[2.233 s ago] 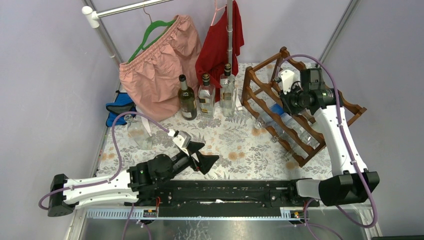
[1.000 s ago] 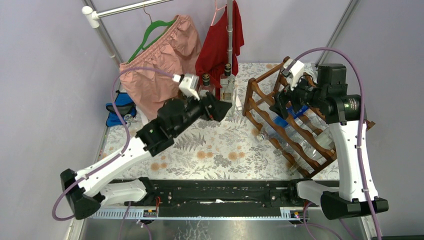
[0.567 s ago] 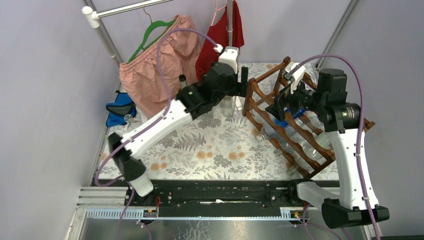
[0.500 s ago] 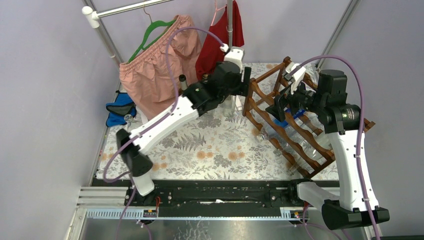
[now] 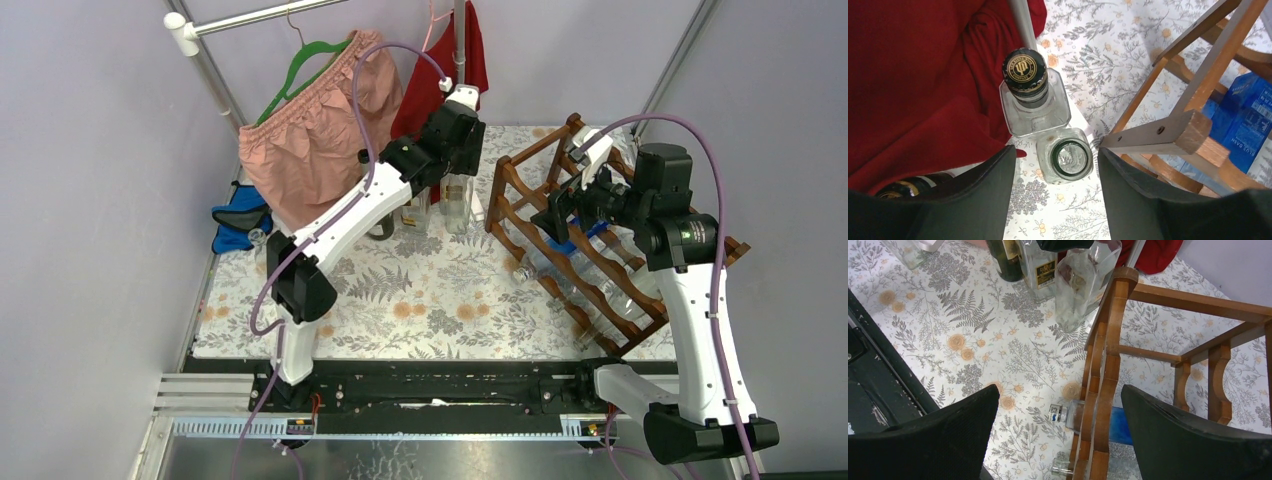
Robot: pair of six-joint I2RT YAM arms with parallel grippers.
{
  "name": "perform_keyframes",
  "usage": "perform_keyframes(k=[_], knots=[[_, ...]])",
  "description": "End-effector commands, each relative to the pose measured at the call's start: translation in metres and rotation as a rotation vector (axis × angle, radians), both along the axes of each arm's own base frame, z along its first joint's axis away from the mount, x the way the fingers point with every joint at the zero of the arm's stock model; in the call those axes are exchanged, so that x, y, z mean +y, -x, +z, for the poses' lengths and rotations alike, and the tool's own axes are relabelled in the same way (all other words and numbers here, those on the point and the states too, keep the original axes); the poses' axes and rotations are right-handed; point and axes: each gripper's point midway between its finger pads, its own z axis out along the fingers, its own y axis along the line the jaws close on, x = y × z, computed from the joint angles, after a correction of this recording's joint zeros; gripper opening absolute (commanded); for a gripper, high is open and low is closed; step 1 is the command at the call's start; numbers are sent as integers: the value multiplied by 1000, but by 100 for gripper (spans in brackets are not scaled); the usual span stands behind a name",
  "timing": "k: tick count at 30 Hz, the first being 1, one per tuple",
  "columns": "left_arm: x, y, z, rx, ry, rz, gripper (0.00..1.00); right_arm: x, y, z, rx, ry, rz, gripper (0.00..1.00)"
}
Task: Put the wine bottle on the wine rack
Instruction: Adjust the wine rack at the center of the board, then pick up the wine bottle from the center of the board.
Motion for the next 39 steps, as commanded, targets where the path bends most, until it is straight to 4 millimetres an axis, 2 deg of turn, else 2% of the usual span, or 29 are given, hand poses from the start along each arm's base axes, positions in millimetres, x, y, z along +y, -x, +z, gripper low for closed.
perform_keyframes(k=[1, 4, 9, 15, 20, 23, 24, 28, 35, 37, 39], knots=[[-5, -1, -6, 28, 0, -47, 67, 5, 0, 12, -45, -29, 14, 100], [-8, -5, -15, 47, 0, -59, 66, 7, 0, 11, -40, -36, 24, 100], [-11, -14, -30, 77, 1, -75, 57, 7, 1, 9, -31, -38, 26, 100], [-9, -12, -32, 89, 8, -81, 27, 7, 1, 7, -28, -37, 29, 100], [-2, 6, -14, 82, 35, -100, 0, 10, 3, 5, -19, -40, 49, 100], [6, 30, 12, 48, 106, -137, 0, 13, 9, 2, -10, -40, 84, 100], [9, 41, 6, 60, 116, -154, 0, 14, 11, 2, -9, -40, 99, 100], [19, 91, 21, 37, 237, -266, 0, 24, 22, -4, 24, -51, 206, 100], [23, 200, 7, 115, 553, -526, 0, 51, 48, -20, 61, -102, 485, 100], [30, 221, 4, 113, 631, -546, 0, 61, 55, -24, 21, -90, 563, 100], [40, 233, 3, 86, 689, -534, 0, 70, 60, -28, -25, -58, 620, 100]])
